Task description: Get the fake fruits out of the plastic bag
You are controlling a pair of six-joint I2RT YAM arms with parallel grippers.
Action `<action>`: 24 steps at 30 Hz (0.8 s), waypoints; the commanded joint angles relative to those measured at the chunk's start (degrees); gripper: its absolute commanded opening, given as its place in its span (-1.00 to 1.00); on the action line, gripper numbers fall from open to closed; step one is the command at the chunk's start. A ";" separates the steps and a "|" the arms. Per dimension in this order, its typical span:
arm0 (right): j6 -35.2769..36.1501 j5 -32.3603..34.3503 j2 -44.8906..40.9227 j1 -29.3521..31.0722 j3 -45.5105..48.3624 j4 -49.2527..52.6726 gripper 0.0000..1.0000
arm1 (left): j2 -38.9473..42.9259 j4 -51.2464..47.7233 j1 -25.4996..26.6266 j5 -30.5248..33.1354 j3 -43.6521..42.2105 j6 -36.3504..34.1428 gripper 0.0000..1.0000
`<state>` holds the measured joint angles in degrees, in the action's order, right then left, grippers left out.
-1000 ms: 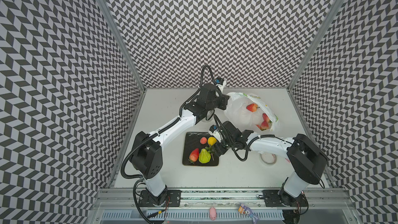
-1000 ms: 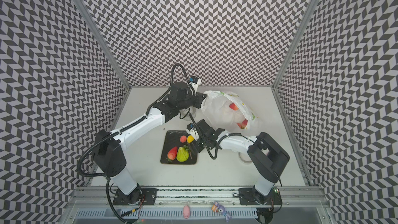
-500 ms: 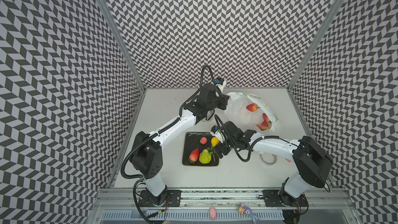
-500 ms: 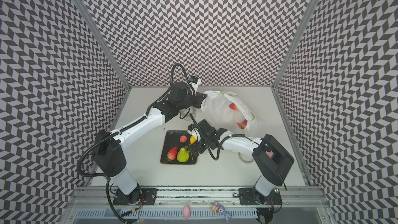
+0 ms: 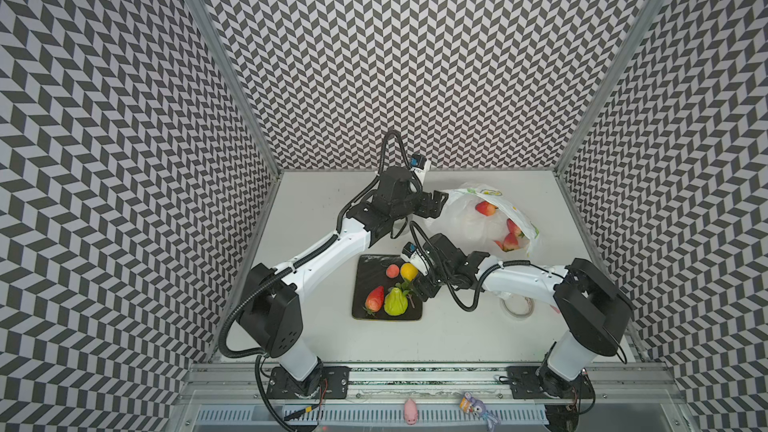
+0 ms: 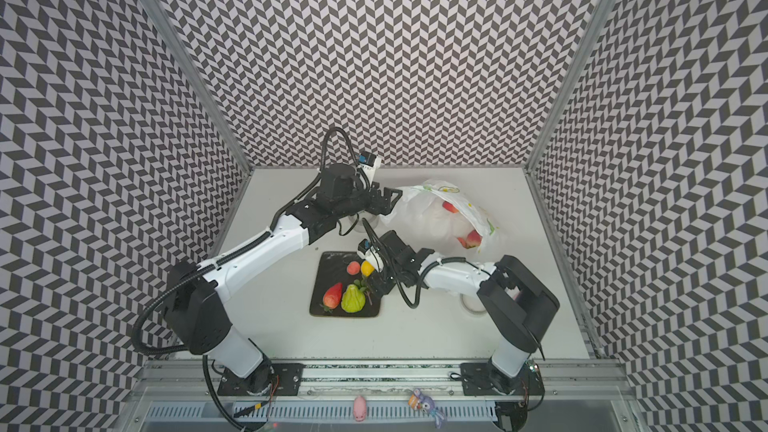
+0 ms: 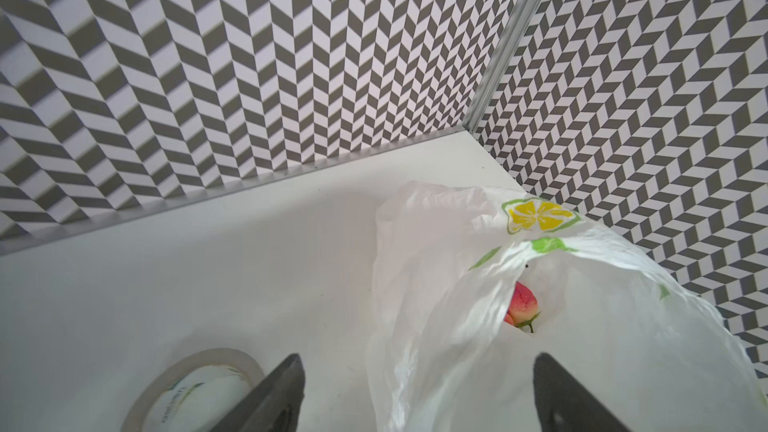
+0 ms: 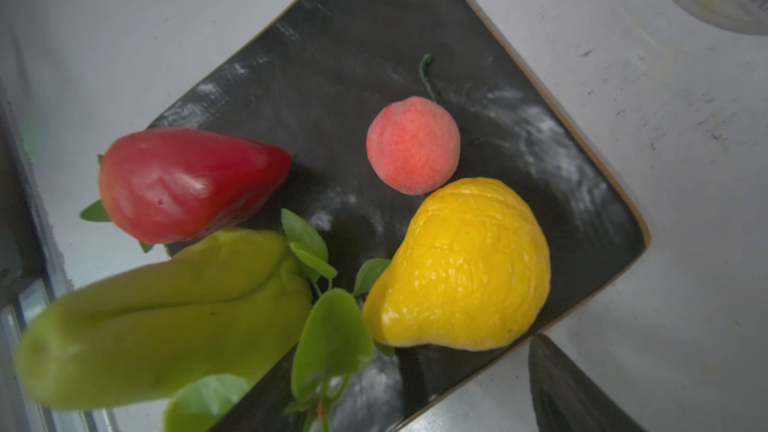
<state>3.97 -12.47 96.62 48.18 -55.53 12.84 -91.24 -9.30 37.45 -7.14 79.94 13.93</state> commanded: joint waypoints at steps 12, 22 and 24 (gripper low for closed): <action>2.43 -0.08 -1.47 -0.11 3.53 -6.86 0.54 | 19.74 -13.57 -0.92 10.97 -11.90 12.02 0.88; 4.73 1.66 -3.90 -0.11 7.50 -12.15 0.50 | 14.36 -21.42 -0.93 0.82 -17.23 31.81 0.35; 5.16 1.69 -4.33 -0.11 8.19 -13.02 0.49 | 12.66 -21.64 -0.89 0.49 -17.36 33.34 0.32</action>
<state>7.22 -11.60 94.54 48.16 -48.29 4.21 -77.43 -28.25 36.67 -4.32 62.83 40.58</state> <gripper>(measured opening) 0.746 0.662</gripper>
